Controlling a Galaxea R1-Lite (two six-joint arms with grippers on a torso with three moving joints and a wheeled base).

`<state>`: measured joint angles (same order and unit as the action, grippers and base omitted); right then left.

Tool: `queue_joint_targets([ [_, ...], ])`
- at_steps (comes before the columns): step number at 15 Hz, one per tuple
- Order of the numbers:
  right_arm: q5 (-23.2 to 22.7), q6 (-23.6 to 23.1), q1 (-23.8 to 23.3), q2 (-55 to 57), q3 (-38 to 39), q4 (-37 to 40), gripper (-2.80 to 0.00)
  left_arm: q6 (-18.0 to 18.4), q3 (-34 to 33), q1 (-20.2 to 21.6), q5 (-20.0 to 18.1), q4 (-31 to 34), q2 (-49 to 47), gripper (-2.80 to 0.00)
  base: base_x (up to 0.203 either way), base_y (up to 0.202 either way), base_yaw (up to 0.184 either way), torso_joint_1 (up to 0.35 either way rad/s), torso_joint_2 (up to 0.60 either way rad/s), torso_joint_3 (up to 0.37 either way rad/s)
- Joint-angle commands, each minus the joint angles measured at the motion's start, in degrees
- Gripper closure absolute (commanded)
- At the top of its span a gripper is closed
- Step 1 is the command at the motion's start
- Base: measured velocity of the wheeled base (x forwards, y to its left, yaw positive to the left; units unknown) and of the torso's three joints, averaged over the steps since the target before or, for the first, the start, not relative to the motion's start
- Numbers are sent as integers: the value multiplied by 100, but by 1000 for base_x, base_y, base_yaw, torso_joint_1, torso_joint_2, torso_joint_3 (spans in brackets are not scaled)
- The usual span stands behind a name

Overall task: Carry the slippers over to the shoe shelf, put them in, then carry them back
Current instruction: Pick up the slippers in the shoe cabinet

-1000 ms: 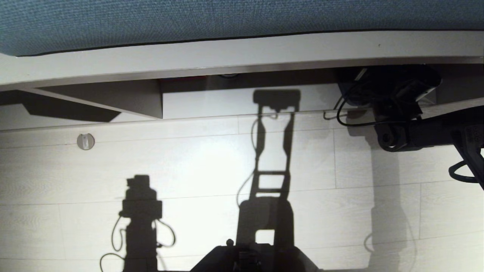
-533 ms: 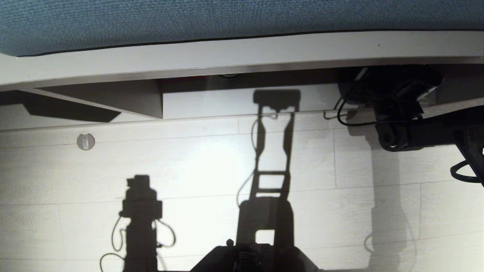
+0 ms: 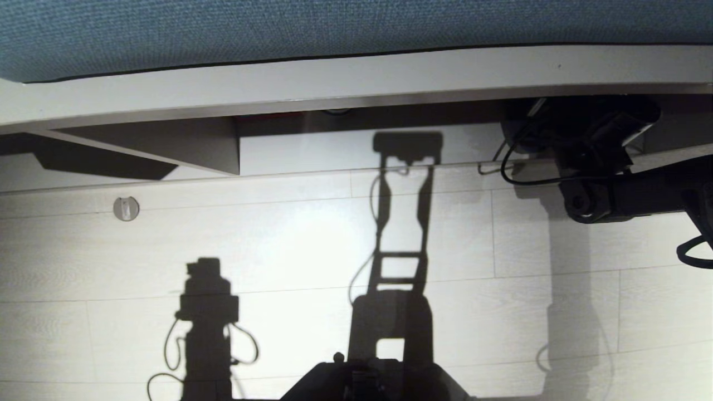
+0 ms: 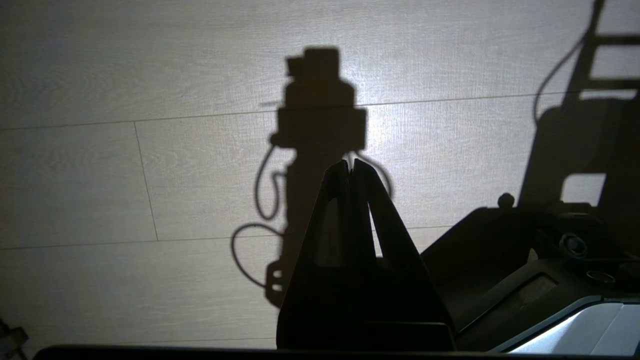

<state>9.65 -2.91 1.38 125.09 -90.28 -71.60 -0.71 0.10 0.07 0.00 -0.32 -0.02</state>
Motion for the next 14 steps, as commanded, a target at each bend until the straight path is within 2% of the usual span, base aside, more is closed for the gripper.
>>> queue_joint_targets([
  [1,12,7,3,-407,511,-42,0,0,-1,1,0,-4,2,0,0,0,0,0,0,0],
  [4,19,115,7,-793,1122,-43,0,0,-1,1,0,-4,2,0,0,0,0,0,0,0],
  [10,-1,310,40,-1971,3107,-84,0,-8,-1,1,0,-4,2,0,0,0,0,0,0,0],
  [14,-2,301,181,-2786,3942,-90,0,-8,-1,1,0,-4,2,0,0,0,0,0,0,0],
])
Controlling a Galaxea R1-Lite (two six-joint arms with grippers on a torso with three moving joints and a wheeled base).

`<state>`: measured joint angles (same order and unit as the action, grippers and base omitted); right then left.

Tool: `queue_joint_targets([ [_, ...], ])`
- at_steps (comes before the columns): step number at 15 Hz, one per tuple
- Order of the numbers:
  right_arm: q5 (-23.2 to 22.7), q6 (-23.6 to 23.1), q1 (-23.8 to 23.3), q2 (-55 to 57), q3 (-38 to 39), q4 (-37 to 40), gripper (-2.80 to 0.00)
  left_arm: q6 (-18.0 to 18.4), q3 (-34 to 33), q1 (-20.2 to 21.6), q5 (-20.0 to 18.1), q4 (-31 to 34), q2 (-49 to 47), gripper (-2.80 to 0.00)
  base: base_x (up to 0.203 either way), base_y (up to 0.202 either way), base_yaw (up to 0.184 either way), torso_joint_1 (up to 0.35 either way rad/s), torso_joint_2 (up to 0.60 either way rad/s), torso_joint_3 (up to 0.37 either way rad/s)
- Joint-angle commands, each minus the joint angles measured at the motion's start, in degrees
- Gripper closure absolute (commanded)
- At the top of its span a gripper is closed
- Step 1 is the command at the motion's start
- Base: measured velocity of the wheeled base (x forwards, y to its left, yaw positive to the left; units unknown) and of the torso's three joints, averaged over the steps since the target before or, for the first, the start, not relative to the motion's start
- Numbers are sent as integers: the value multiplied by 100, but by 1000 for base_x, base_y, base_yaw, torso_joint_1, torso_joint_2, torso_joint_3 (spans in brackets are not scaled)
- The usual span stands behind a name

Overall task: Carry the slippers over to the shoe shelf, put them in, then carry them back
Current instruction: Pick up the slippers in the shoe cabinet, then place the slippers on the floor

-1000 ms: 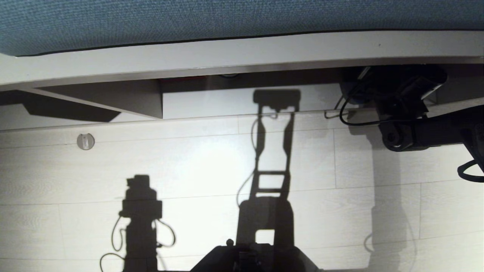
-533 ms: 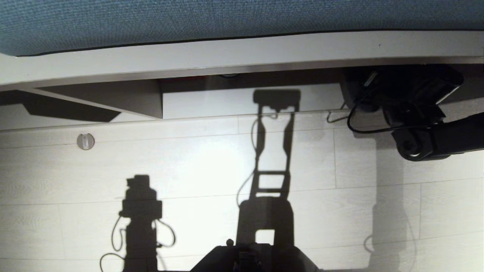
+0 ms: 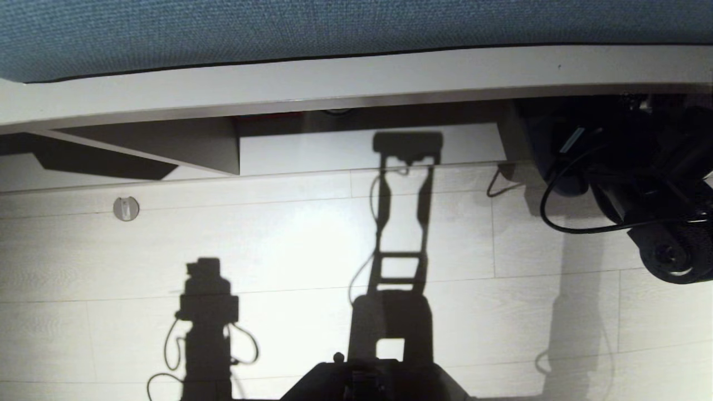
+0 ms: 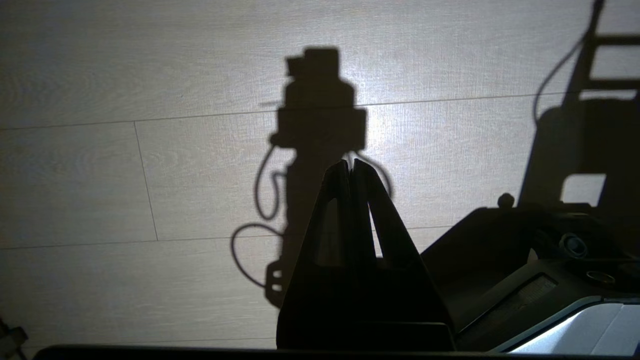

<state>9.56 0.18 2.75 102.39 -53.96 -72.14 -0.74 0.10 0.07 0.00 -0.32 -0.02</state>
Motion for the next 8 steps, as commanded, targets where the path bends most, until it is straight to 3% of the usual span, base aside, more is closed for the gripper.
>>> queue_joint_targets([
  [1,9,-11,62,-779,615,-23,0,-5,-1,1,0,-3,-3,0,0,0,0,0,0,0],
  [8,13,1,200,-2301,2465,183,0,3,-1,1,0,-3,2,0,0,0,0,0,0,0],
])
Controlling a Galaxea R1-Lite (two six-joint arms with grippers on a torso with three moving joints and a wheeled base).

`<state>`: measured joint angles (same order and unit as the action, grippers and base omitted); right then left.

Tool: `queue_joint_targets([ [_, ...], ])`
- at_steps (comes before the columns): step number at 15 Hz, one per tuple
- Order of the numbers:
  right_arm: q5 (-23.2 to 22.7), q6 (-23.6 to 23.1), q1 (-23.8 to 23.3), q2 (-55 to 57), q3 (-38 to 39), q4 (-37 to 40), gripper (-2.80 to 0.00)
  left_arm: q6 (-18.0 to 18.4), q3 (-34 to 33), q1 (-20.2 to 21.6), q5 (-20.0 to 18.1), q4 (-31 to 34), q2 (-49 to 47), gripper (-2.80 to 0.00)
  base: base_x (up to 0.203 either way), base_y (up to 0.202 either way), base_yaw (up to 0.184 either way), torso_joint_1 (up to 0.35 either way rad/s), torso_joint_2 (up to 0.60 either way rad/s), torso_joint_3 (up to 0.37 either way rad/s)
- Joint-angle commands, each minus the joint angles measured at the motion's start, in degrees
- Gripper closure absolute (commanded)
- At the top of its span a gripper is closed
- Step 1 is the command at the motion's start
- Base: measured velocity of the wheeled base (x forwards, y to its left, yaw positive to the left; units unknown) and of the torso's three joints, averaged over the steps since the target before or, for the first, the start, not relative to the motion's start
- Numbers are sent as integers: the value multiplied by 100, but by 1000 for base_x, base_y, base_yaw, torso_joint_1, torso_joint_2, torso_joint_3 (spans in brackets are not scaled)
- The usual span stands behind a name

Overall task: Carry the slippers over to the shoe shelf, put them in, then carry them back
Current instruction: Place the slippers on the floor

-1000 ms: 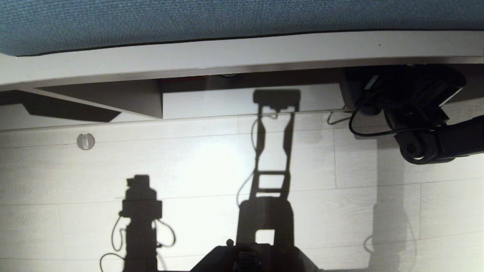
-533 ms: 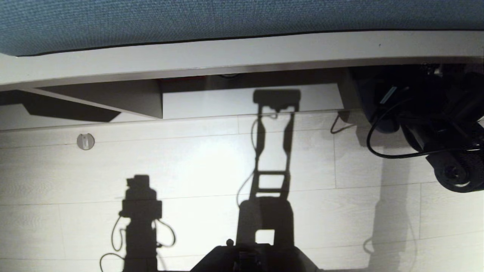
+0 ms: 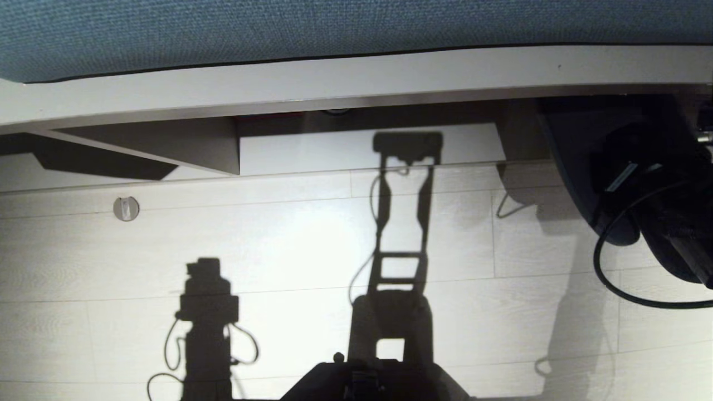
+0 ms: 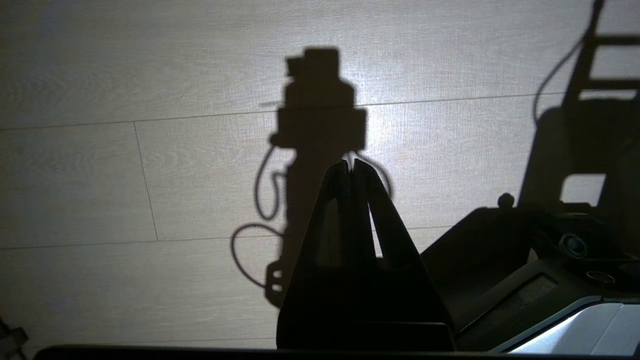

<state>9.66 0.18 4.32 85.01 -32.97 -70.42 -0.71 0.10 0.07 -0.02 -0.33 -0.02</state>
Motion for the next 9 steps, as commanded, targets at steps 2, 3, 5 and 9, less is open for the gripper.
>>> queue_joint_targets([
  [2,22,0,72,-972,754,131,0,0,-1,1,2,-2,0,0,0,0,0,0,0,0],
  [3,31,1,74,-1226,1050,224,0,-8,-1,1,2,-2,2,0,0,0,0,0,0,0],
  [5,29,8,73,-1818,1476,572,0,0,-1,1,2,-2,2,0,0,0,0,0,0,0],
  [9,6,120,-5,-2985,1883,1629,0,0,-1,1,2,-2,2,0,0,0,0,0,0,0],
])
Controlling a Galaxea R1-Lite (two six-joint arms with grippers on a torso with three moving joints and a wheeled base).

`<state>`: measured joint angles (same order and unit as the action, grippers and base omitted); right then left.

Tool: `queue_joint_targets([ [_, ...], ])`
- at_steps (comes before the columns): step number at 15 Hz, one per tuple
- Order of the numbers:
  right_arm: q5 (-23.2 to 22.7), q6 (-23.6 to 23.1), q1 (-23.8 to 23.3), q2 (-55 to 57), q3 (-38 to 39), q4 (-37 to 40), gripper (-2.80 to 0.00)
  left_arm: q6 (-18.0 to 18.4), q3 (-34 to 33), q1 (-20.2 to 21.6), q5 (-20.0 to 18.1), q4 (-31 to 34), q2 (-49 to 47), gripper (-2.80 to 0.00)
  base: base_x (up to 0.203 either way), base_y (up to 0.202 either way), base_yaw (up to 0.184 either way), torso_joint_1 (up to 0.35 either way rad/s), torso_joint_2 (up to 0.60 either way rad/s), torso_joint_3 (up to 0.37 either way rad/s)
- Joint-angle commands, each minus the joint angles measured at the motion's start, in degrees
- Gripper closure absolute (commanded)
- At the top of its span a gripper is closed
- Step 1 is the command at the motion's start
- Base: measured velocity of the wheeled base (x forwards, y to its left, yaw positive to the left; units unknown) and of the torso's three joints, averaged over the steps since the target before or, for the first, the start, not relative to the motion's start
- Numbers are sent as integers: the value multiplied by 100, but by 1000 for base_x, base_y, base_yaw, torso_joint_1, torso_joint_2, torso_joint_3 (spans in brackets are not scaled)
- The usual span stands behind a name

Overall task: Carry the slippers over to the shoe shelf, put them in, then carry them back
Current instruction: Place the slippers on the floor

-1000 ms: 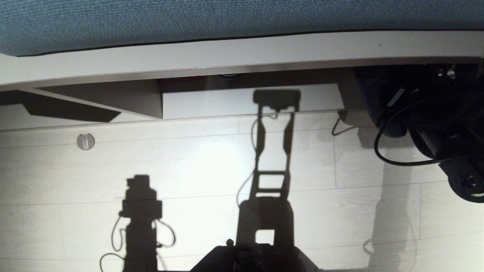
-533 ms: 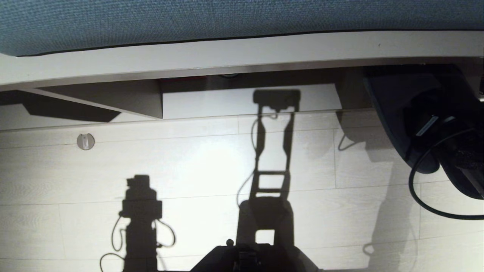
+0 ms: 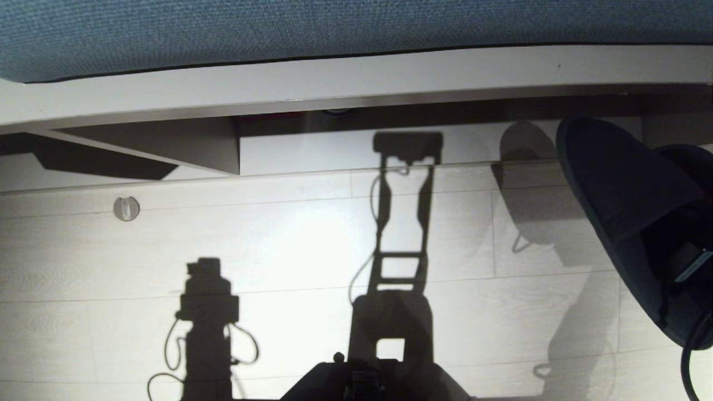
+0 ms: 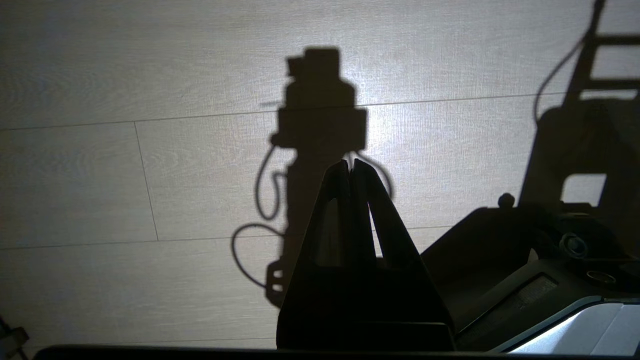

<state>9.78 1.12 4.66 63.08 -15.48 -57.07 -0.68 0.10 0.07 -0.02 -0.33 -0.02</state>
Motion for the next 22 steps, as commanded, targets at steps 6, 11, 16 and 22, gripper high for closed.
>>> queue_joint_targets([
  [6,-443,258,-438,-3374,377,2917,0,-2,-1,1,2,-2,2,0,0,0,0,0,0,0],
  [11,-944,92,-620,-4836,1017,4446,0,-2,-1,1,2,-2,0,0,0,0,0,0,0,0],
  [16,-942,-179,-473,-5663,1546,4755,0,-2,-1,1,2,-2,-6,0,0,0,0,0,0,0],
  [22,-954,-240,-433,-6314,1555,5723,0,-2,-1,1,2,-2,-6,0,0,0,0,0,0,0],
])
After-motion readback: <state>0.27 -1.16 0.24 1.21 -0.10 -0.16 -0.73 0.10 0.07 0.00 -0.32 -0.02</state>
